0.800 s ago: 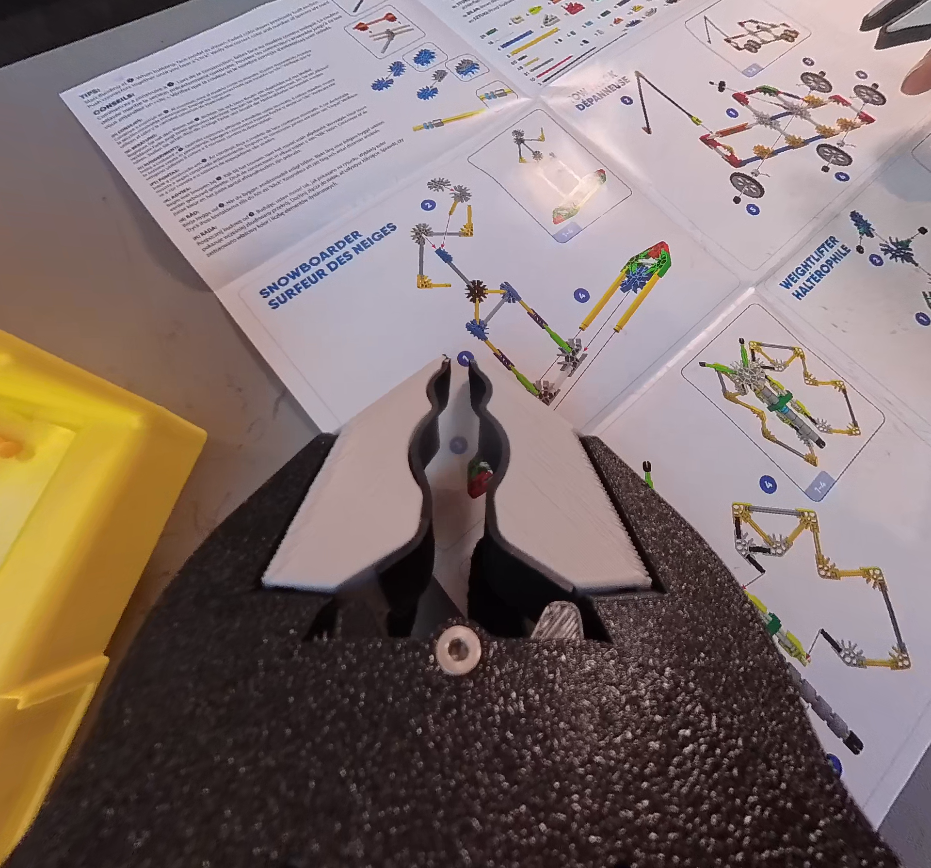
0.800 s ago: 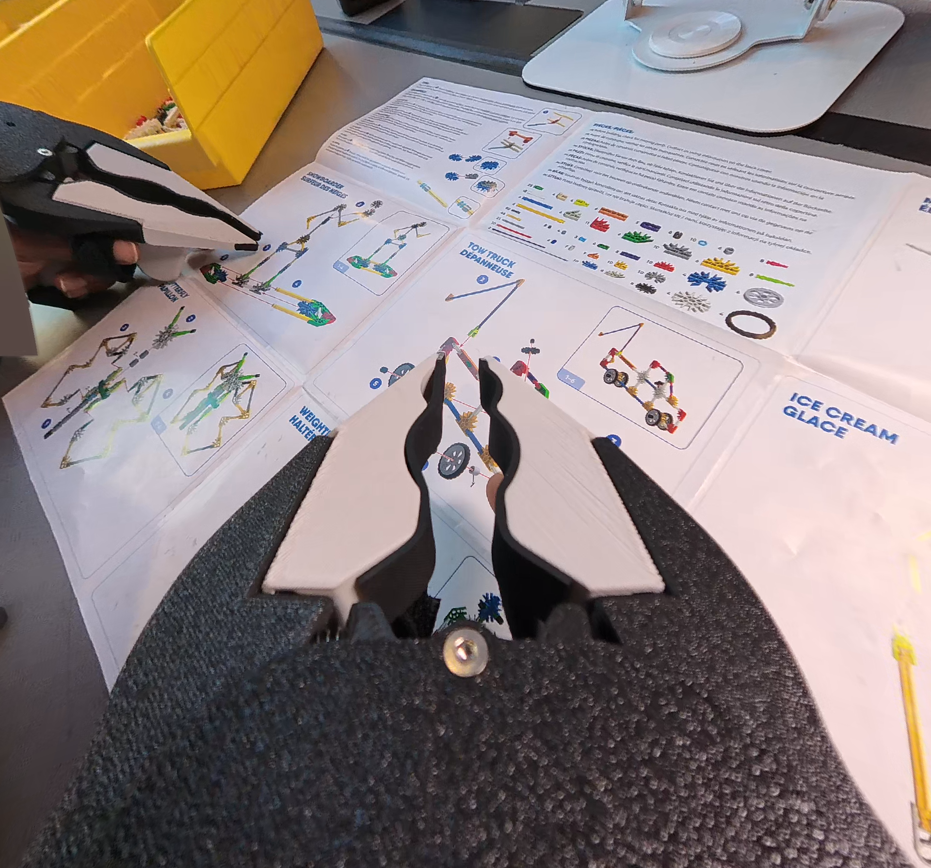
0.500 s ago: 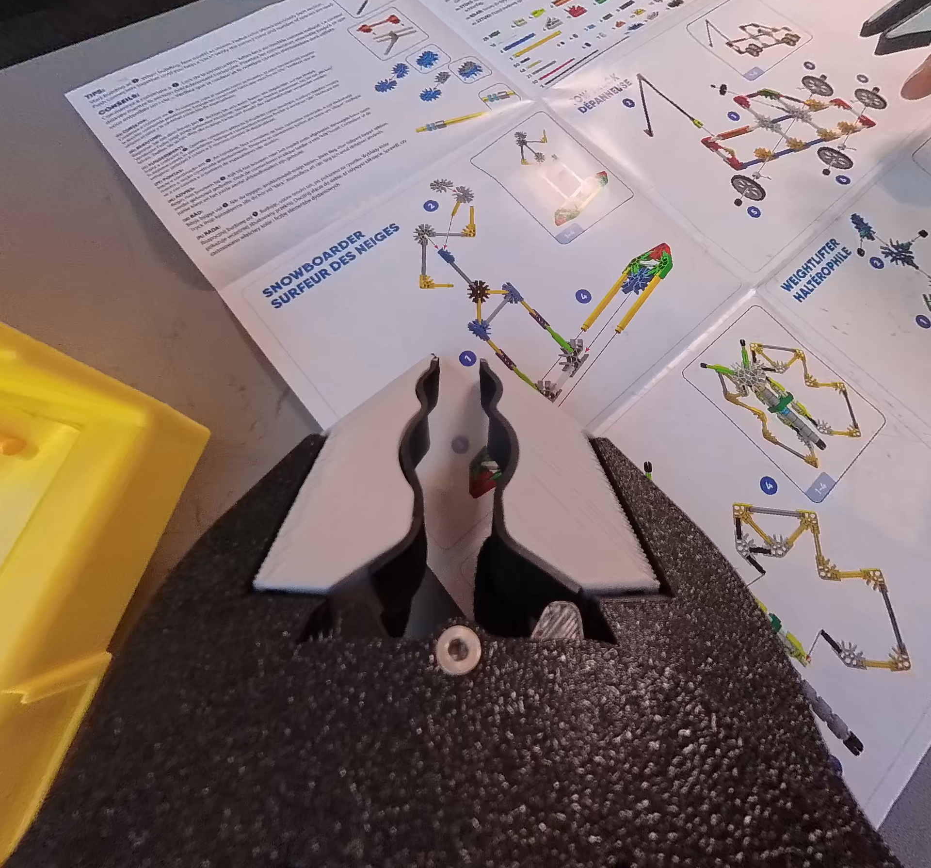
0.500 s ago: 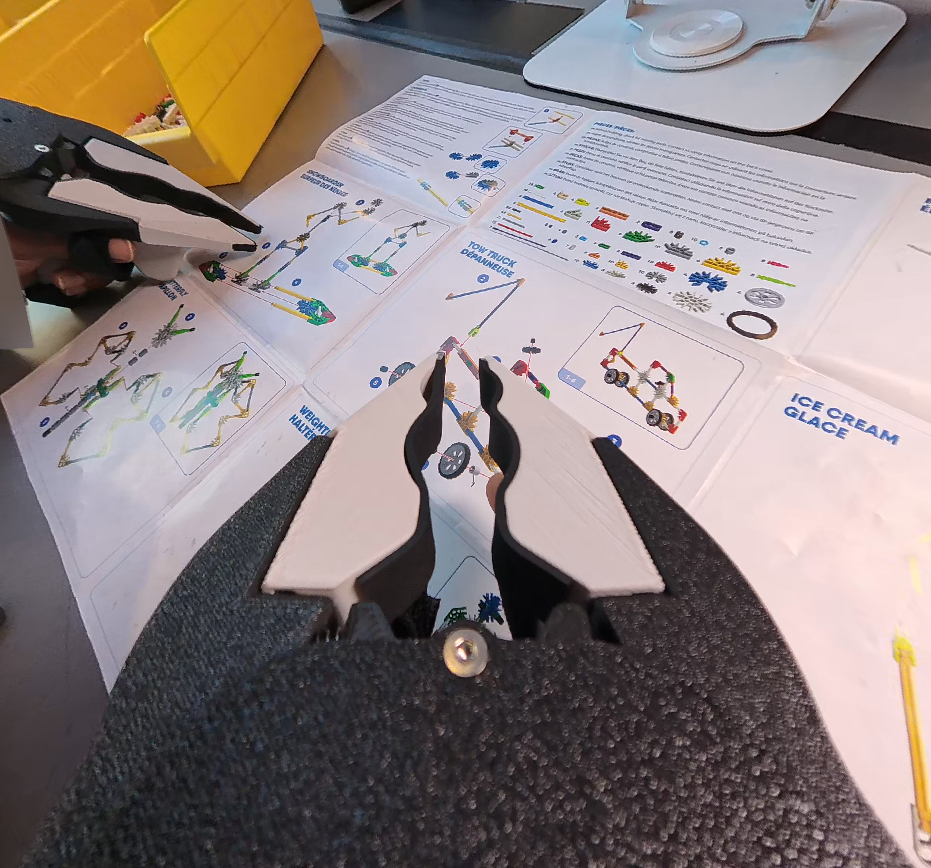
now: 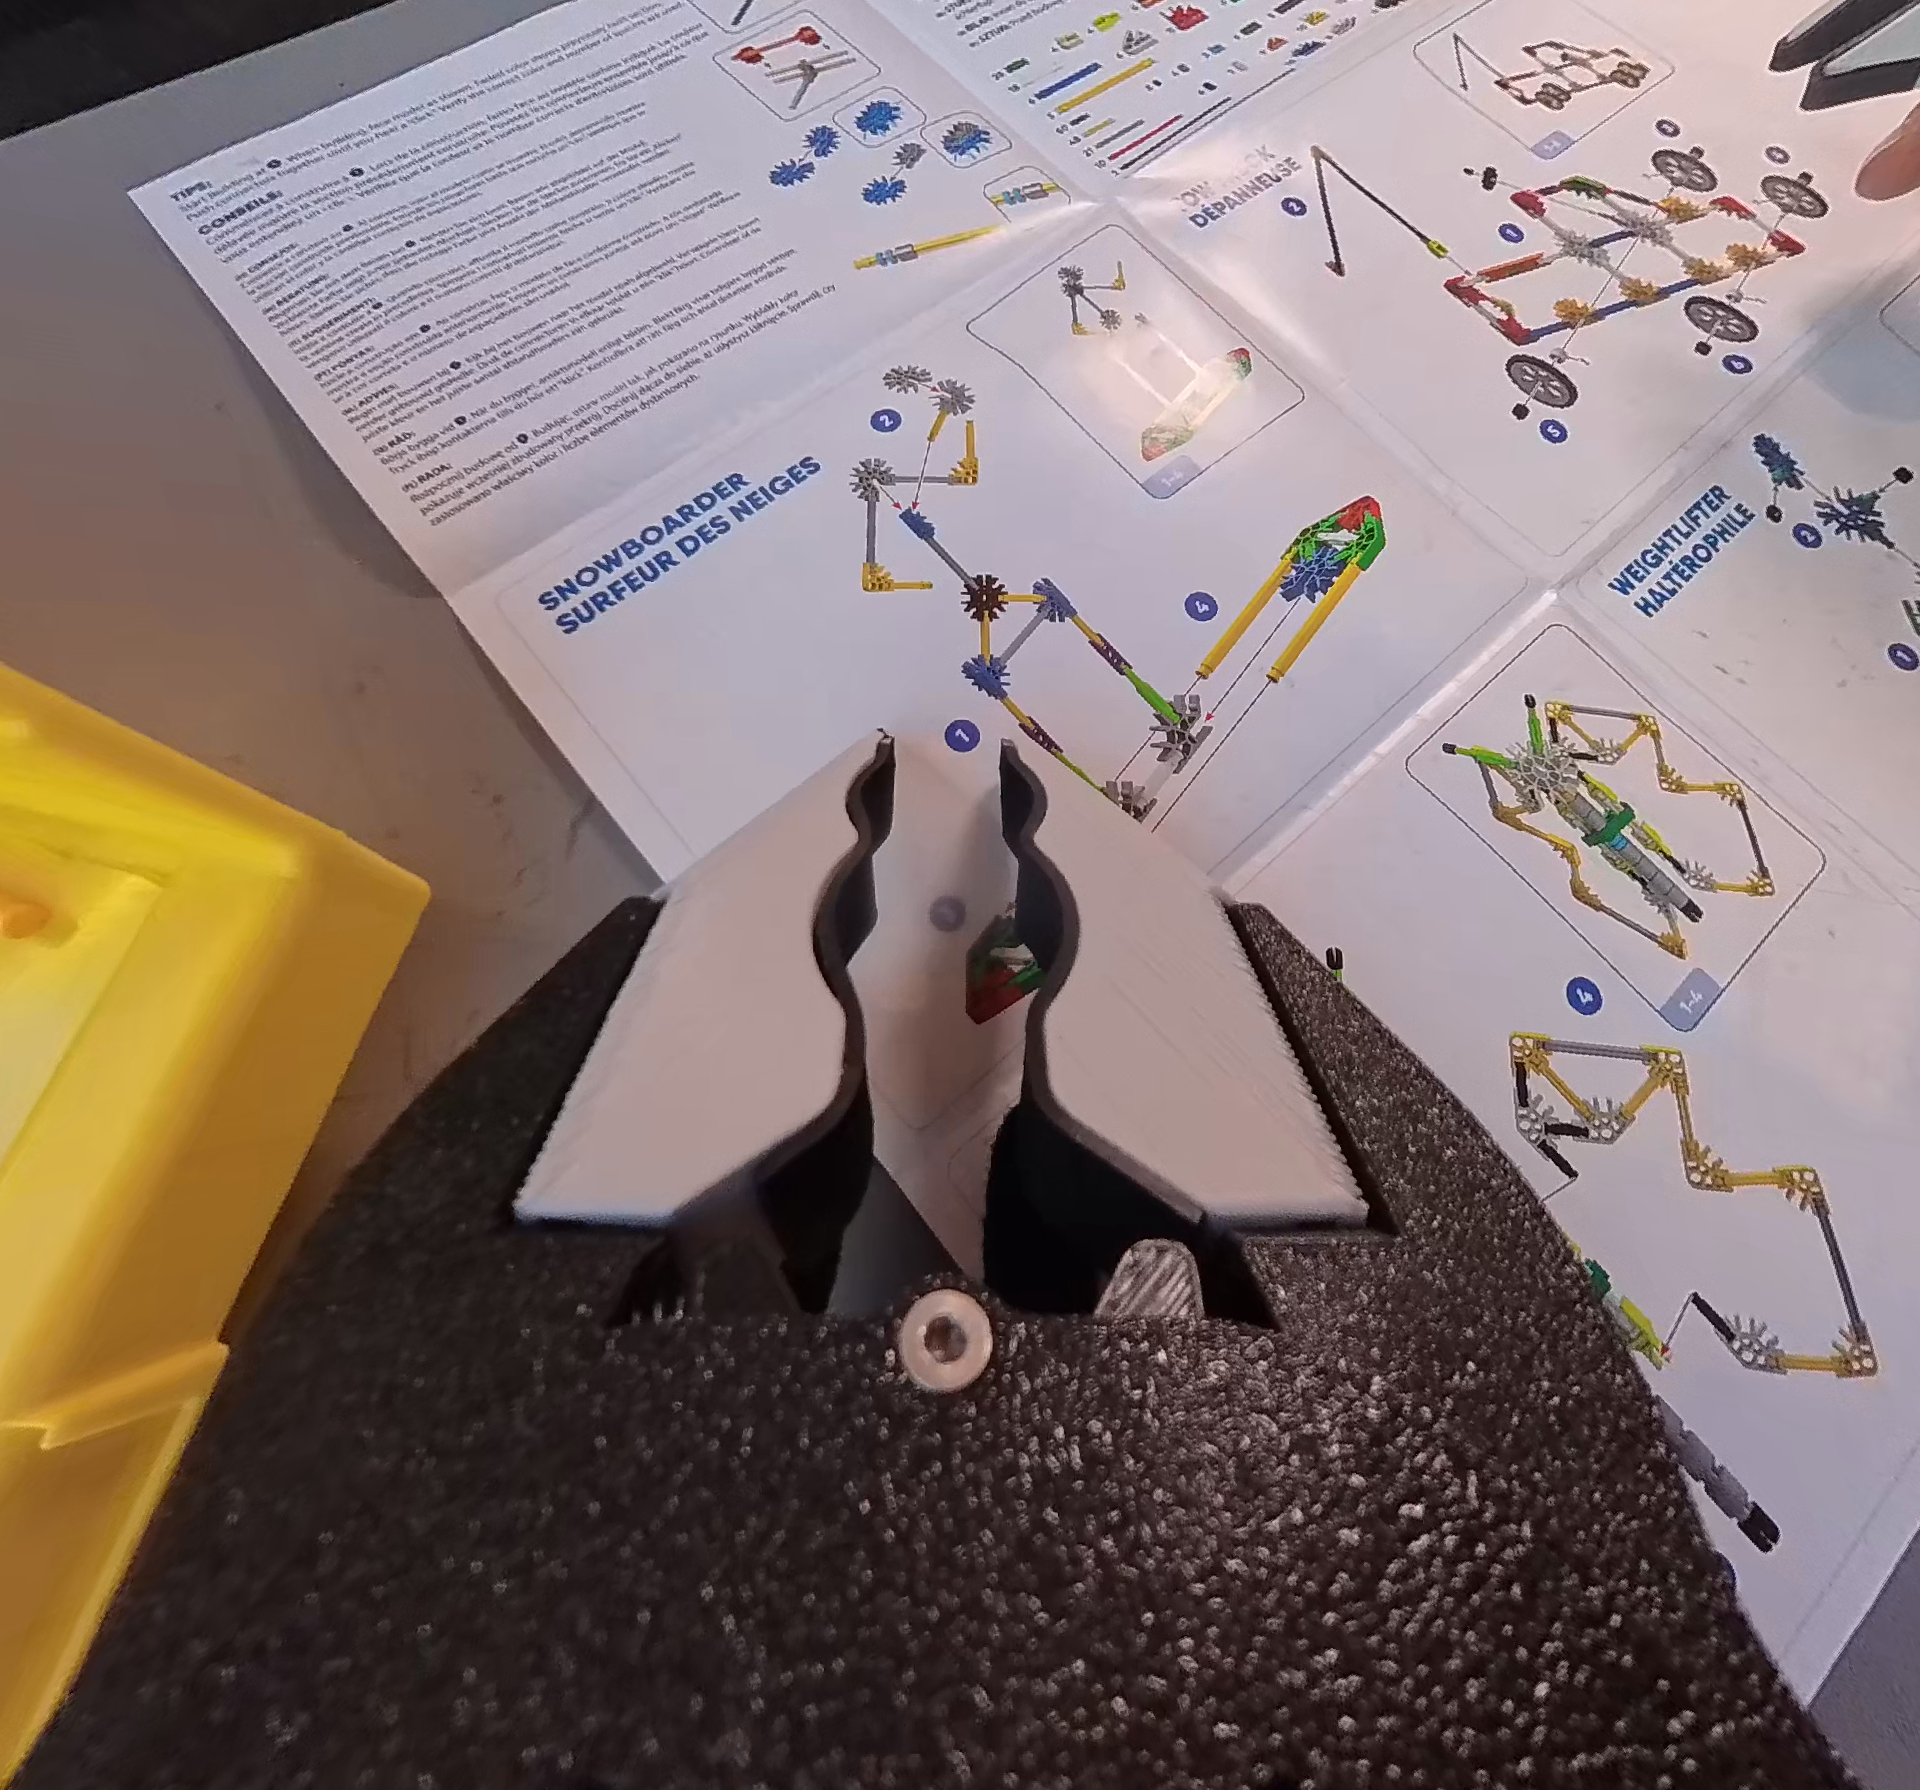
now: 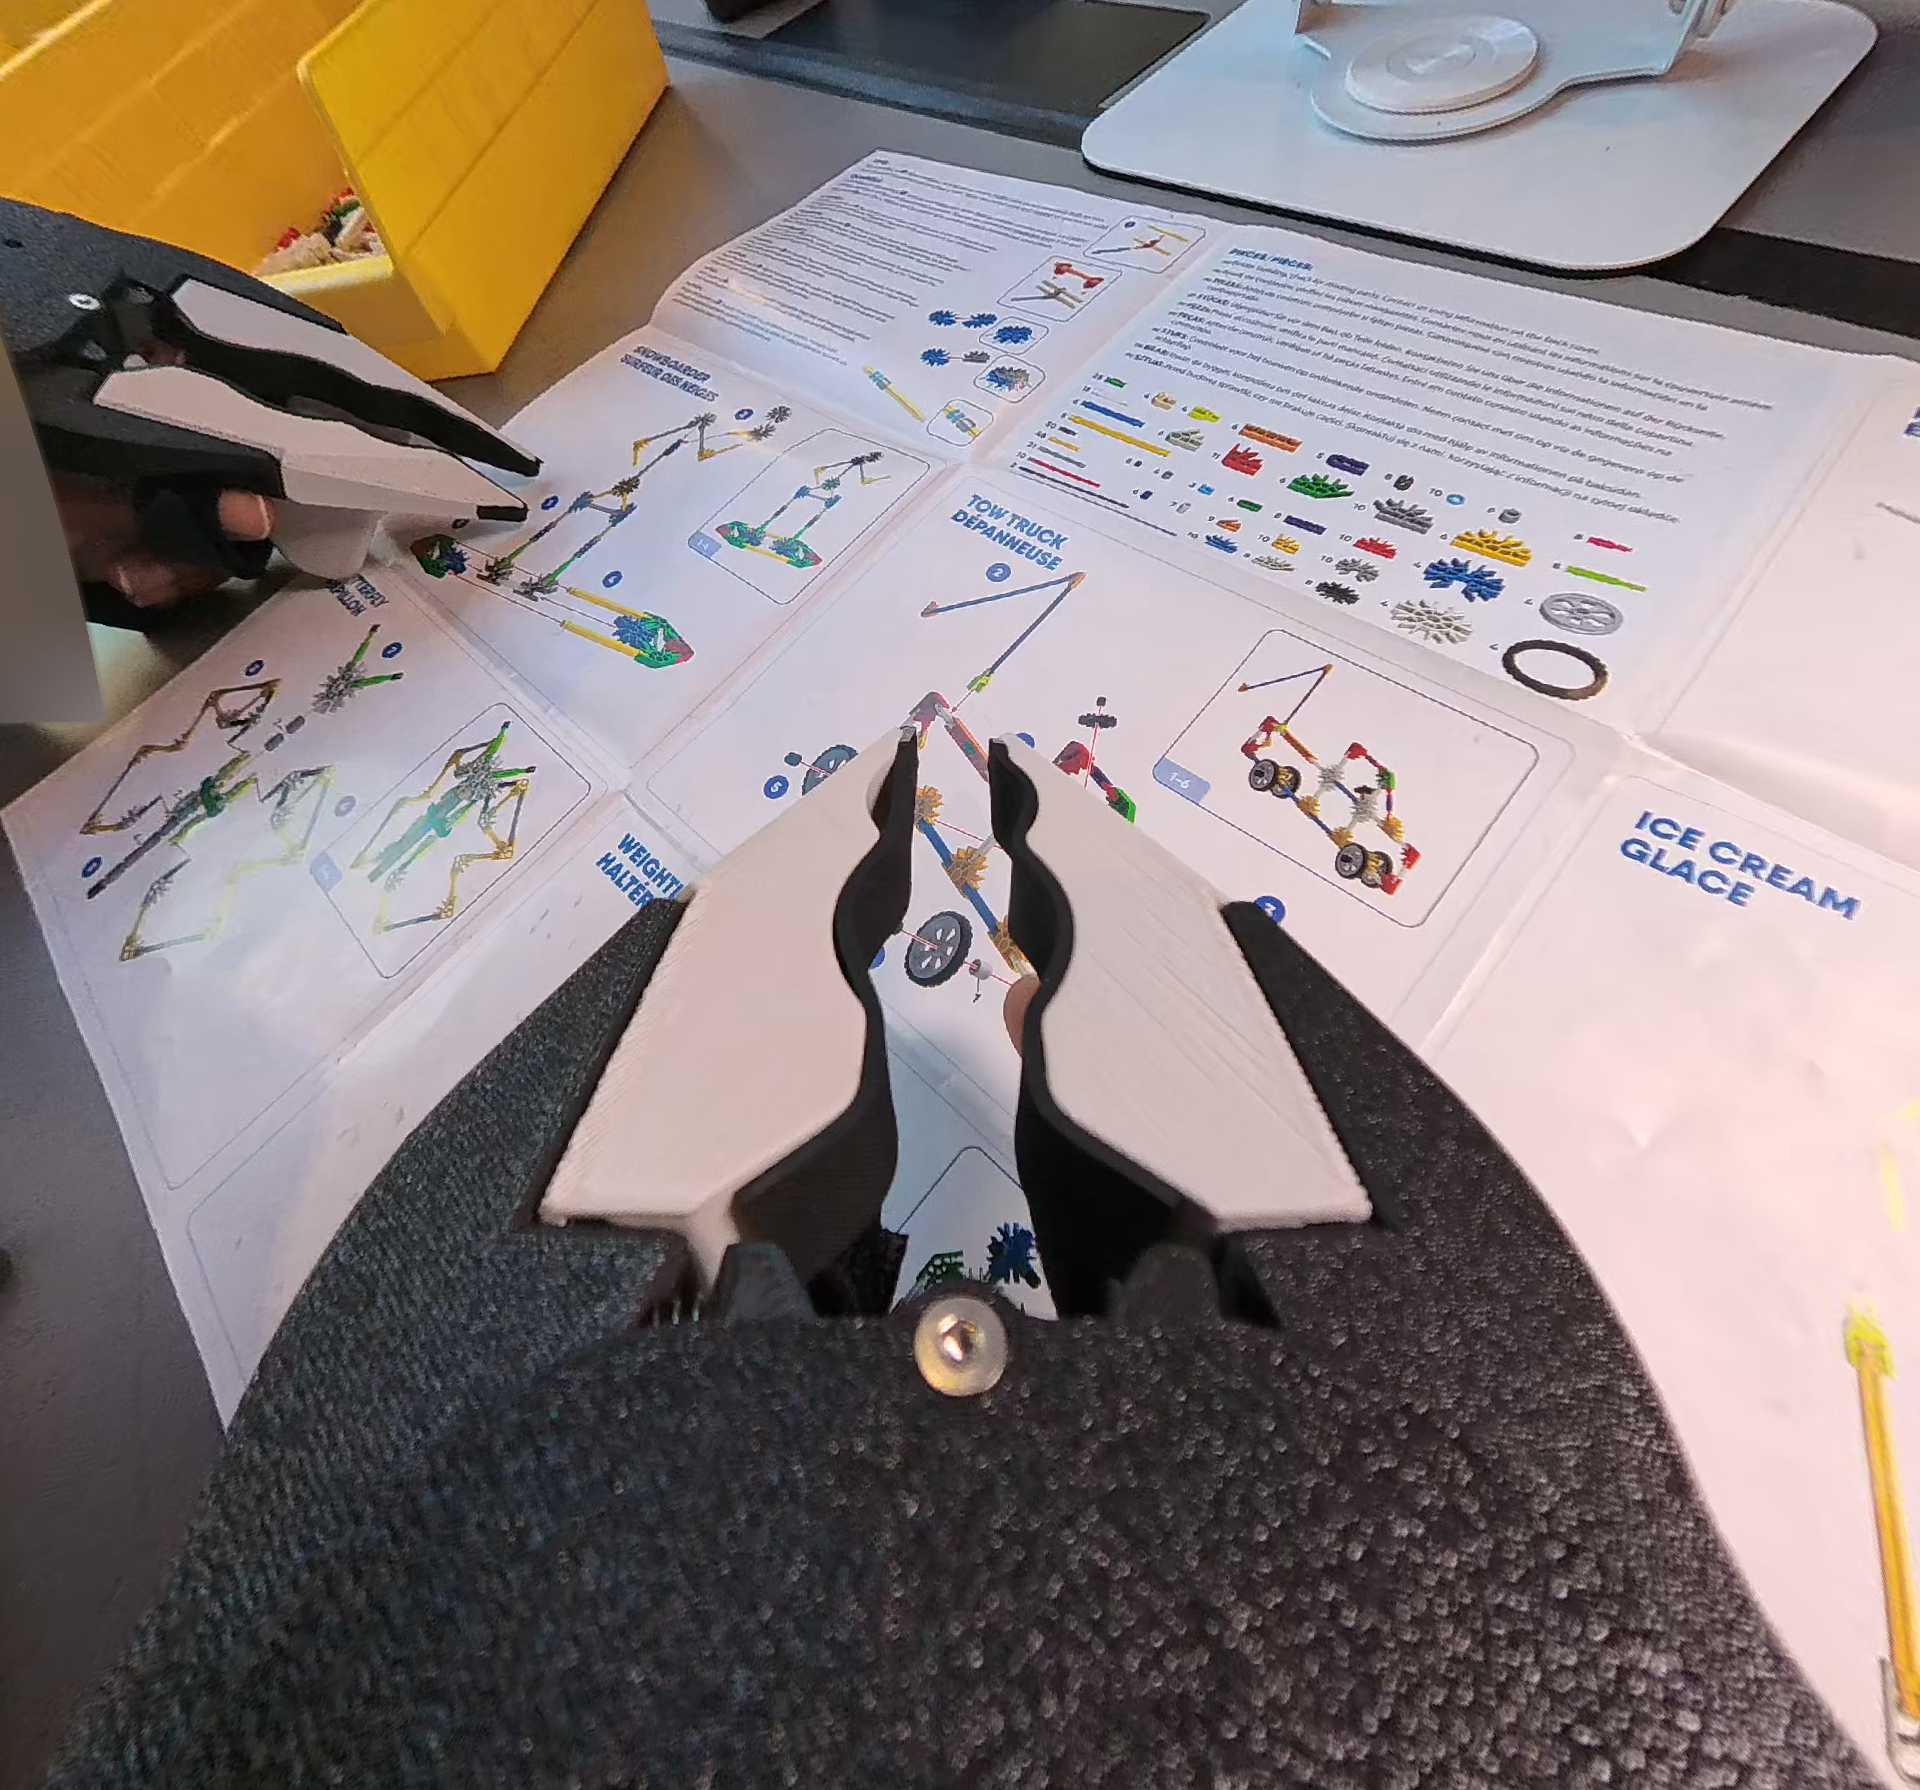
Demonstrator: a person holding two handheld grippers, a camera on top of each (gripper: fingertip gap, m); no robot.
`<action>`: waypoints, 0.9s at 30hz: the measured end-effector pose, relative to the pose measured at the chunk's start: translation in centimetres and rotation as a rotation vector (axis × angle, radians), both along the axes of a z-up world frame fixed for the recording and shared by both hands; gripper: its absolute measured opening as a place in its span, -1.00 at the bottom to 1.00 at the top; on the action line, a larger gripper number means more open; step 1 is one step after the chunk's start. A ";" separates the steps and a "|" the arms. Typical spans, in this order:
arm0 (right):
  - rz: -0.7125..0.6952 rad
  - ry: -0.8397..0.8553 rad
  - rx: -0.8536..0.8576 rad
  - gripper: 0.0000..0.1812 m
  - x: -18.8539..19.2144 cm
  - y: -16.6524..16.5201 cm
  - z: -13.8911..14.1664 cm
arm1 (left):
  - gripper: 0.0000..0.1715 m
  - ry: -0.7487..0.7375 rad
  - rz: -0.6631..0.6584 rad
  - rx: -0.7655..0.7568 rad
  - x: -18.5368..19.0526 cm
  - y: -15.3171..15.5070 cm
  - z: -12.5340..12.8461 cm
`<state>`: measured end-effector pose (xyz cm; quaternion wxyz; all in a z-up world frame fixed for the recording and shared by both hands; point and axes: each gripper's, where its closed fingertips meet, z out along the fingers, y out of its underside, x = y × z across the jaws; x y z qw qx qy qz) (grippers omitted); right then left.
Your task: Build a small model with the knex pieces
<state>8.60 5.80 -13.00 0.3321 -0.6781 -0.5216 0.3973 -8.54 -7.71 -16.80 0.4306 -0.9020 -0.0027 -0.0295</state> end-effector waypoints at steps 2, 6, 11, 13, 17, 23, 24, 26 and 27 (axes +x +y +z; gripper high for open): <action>0.000 0.000 0.000 -0.87 0.0 0.0 0.0 | -0.76 0.000 0.000 0.000 0.0 0.0 0.0; 0.001 0.000 0.000 -0.87 0.0 0.0 0.0 | -0.76 0.001 0.000 0.002 -0.1 0.0 0.0; 0.004 0.004 0.007 -0.86 0.0 -0.1 0.1 | -0.76 -0.024 0.000 0.046 0.1 0.2 0.9; 0.011 0.009 0.024 -0.85 0.0 -0.3 0.2 | -0.74 -0.035 0.002 0.084 0.1 0.5 1.7; 0.029 0.027 0.077 -0.80 0.1 -0.9 0.7 | -0.73 0.034 0.025 0.193 -0.6 0.7 4.9; 0.042 0.066 0.104 -0.75 -0.1 -1.5 1.7 | -0.72 0.199 0.194 0.460 -4.9 -3.3 14.9; 0.049 0.077 0.109 -0.75 -0.1 -1.8 2.1 | -0.72 0.237 0.246 0.496 -6.3 -4.9 16.7; 0.058 0.104 0.140 -0.75 0.0 -2.2 3.3 | -0.74 0.339 0.379 0.534 -9.9 -9.1 20.3; 0.059 0.116 0.163 -0.75 0.2 -2.3 3.9 | -0.75 0.395 0.458 0.532 -12.0 -11.7 21.9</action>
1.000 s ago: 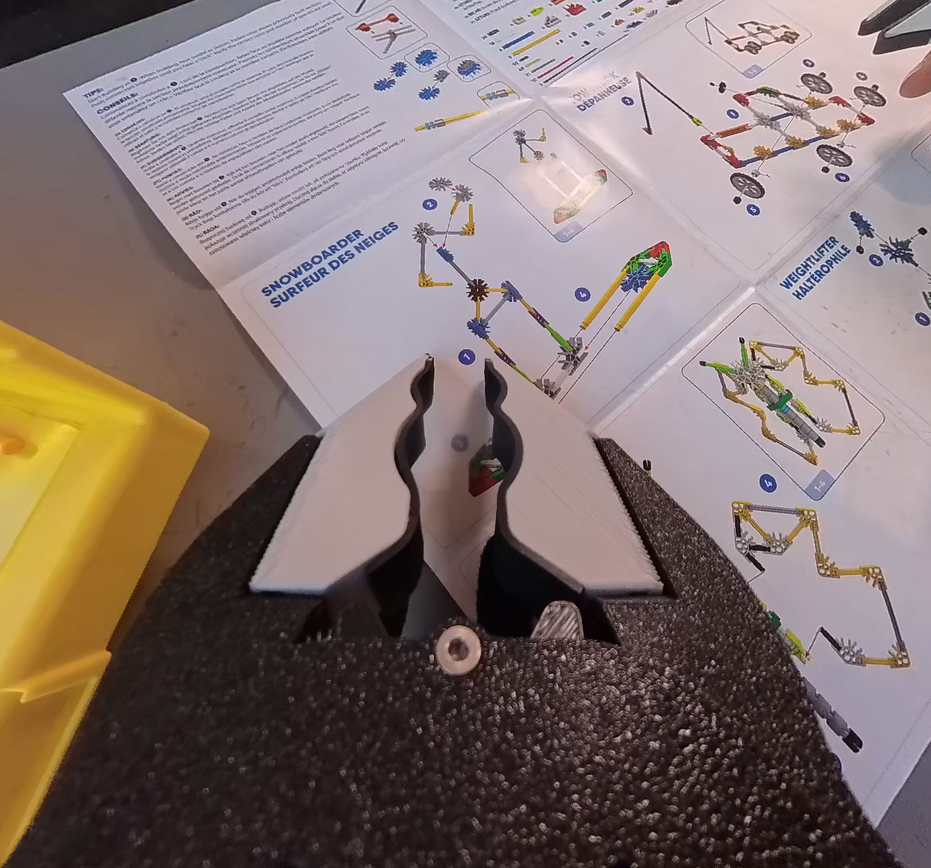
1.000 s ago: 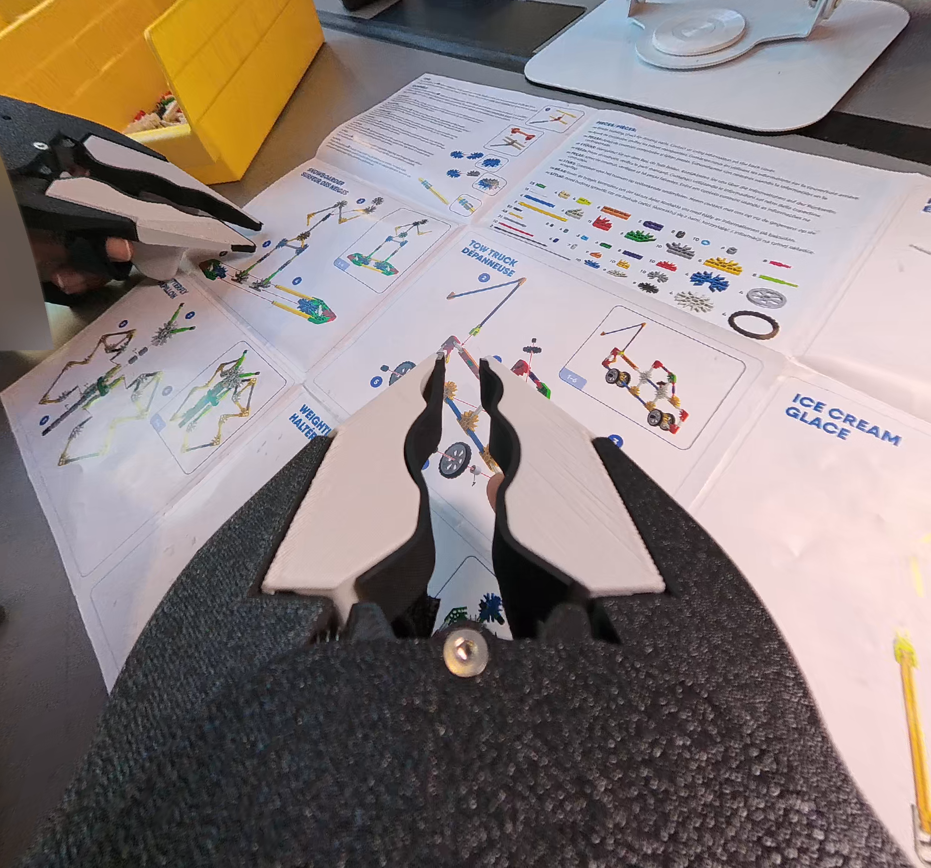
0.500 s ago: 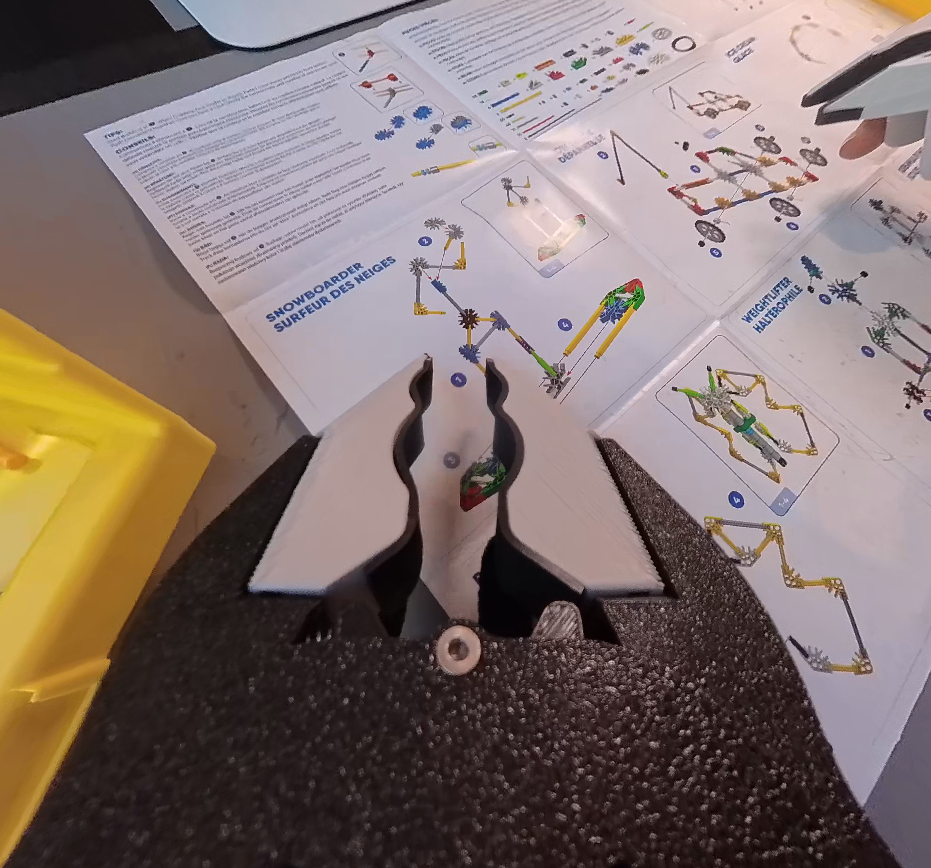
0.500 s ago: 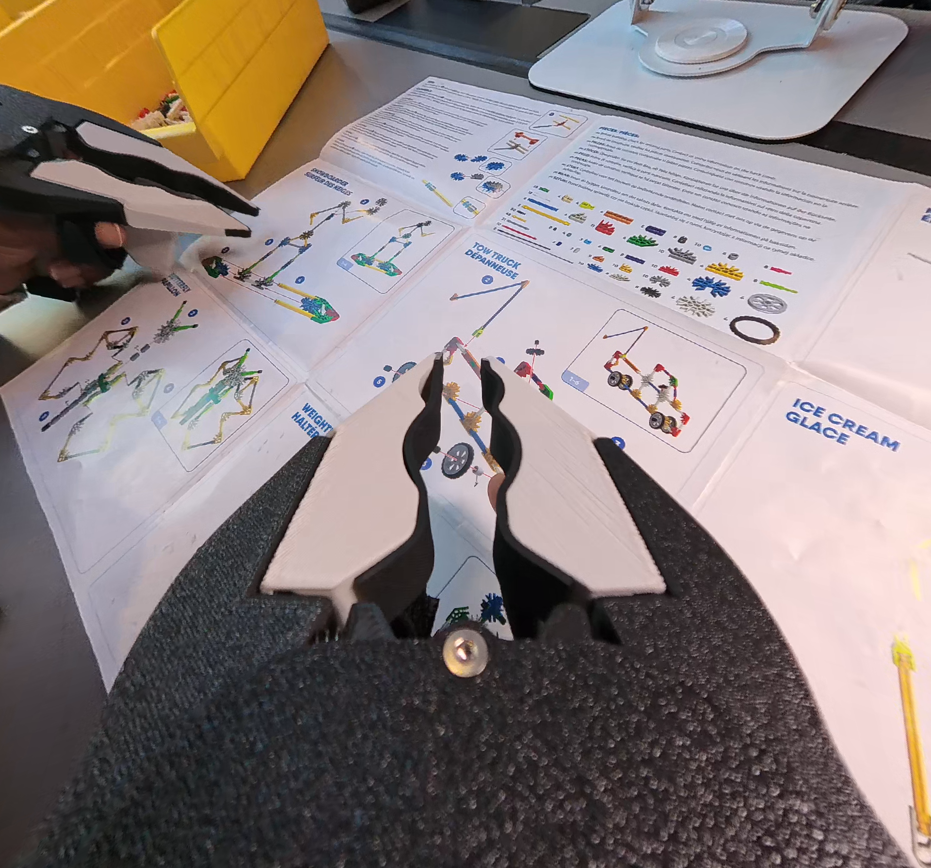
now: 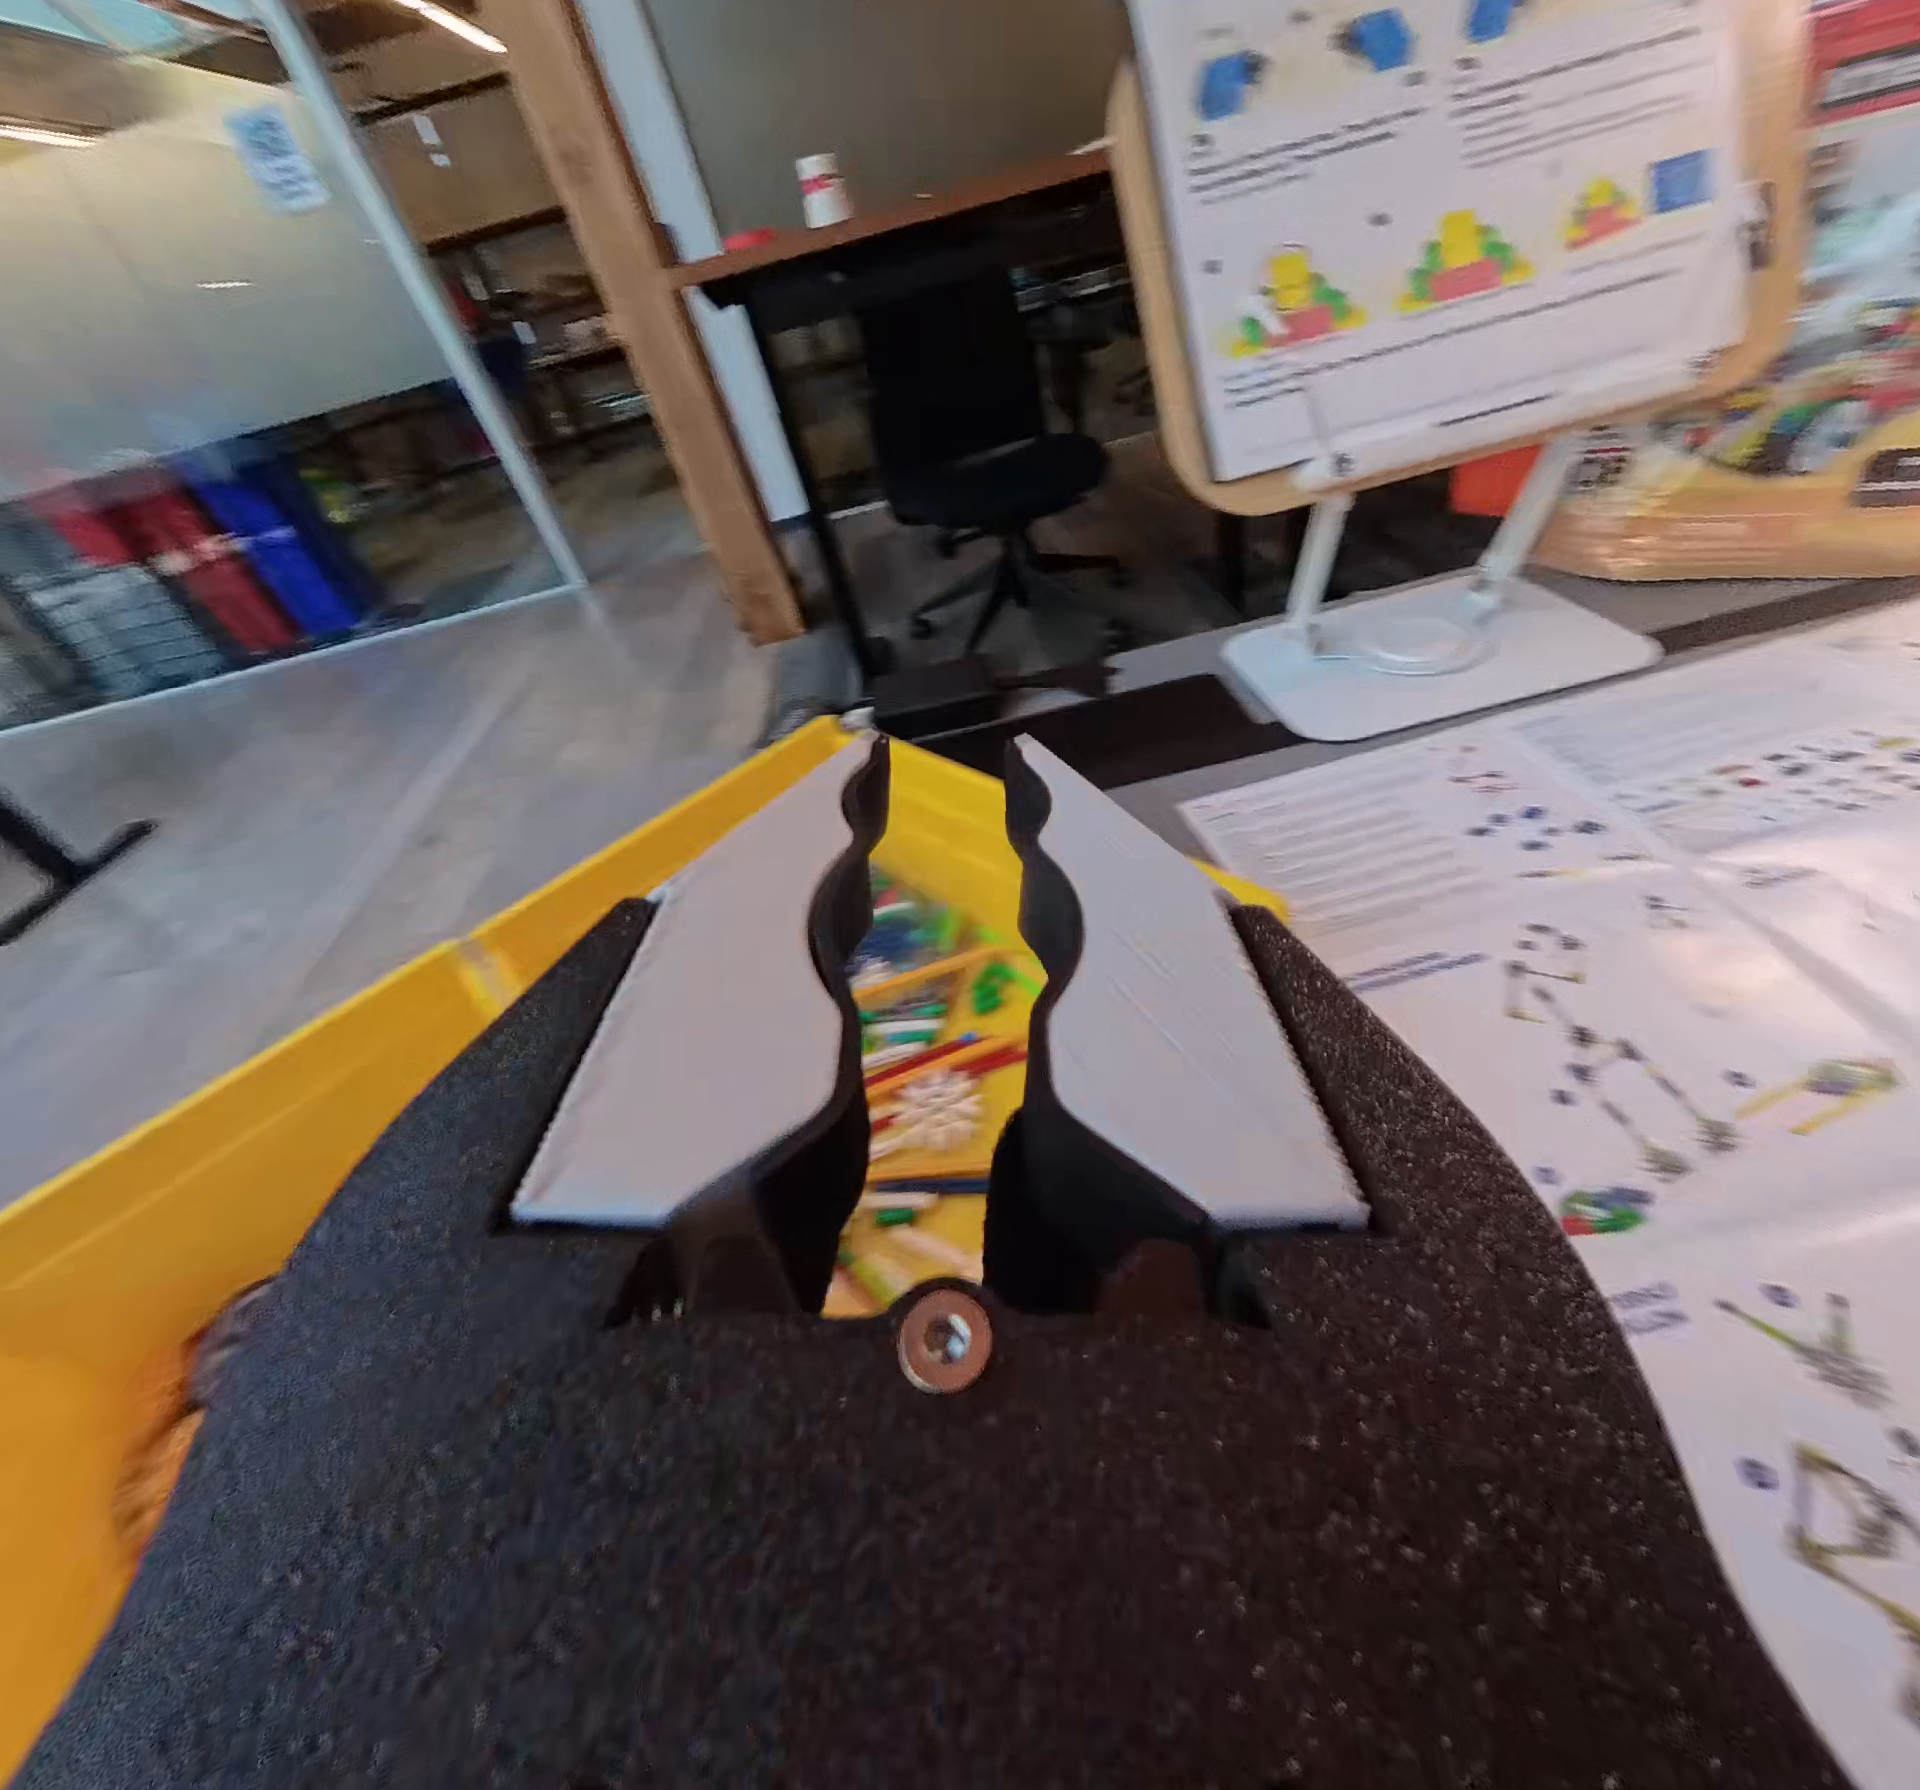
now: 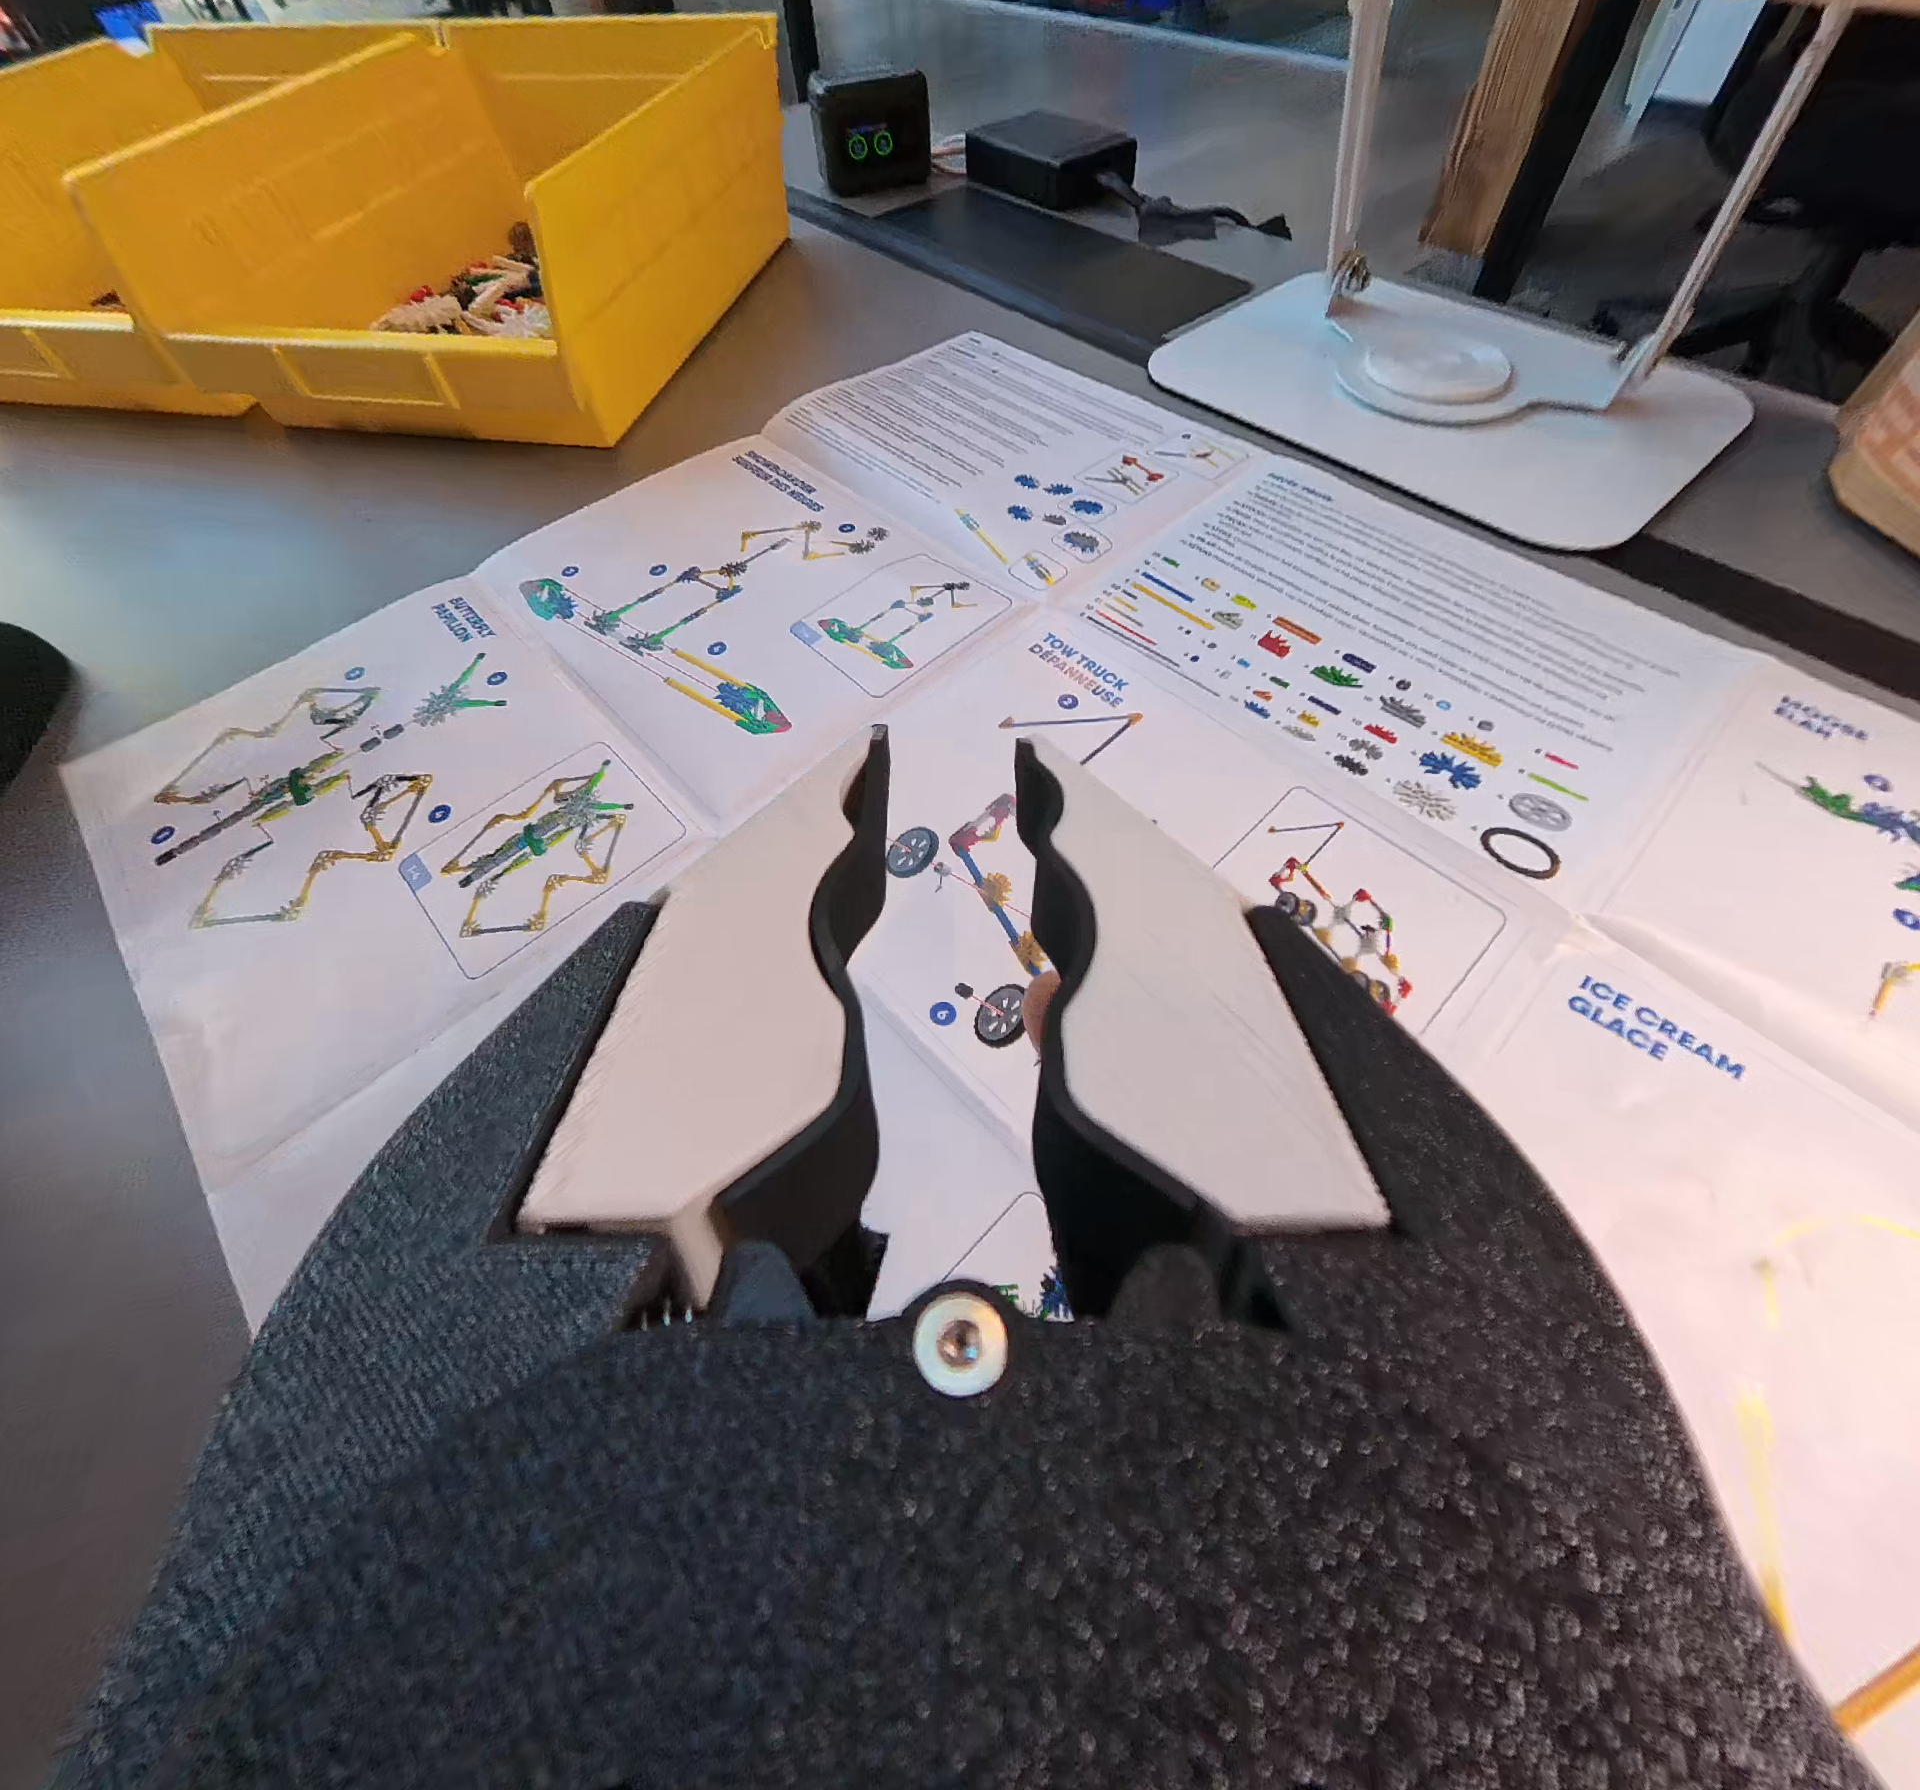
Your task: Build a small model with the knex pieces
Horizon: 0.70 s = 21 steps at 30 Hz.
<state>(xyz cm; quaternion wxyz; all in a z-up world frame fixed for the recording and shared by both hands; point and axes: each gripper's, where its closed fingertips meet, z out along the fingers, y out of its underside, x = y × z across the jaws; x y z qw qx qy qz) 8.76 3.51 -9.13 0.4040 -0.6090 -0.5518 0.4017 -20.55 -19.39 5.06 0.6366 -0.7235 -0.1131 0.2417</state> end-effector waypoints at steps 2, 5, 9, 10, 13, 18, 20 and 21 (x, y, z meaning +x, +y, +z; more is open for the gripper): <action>-0.002 0.023 0.040 -0.76 0.3 -0.2 1.1 | -0.75 0.026 0.164 -0.034 -4.5 -5.3 2.2; -0.007 0.051 0.061 -0.77 0.7 -0.4 2.2 | -0.75 -0.061 0.311 -0.158 -11.5 -11.3 1.8; 0.007 0.063 0.084 -0.78 0.6 -1.0 3.0 | -0.75 -0.340 0.353 -0.422 -19.1 -14.6 -5.9; 0.007 0.063 0.100 -0.78 0.6 -1.1 3.1 | -0.75 -0.417 0.349 -0.490 -20.1 -14.8 -8.4; 0.000 0.068 0.151 -0.79 0.8 -1.2 3.7 | -0.74 -0.520 0.386 -0.660 -22.3 -15.7 -14.1; -0.017 0.070 0.141 -0.80 1.0 -0.7 3.7 | -0.75 -0.627 0.460 -0.850 -24.4 -17.0 -20.0; -0.019 0.064 0.138 -0.80 1.0 -0.6 3.5 | -0.75 -0.710 0.450 -0.868 -24.2 -17.2 -21.4; -0.020 0.061 0.136 -0.80 1.0 -0.5 3.3 | -0.75 -0.735 0.448 -0.863 -24.3 -17.2 -21.8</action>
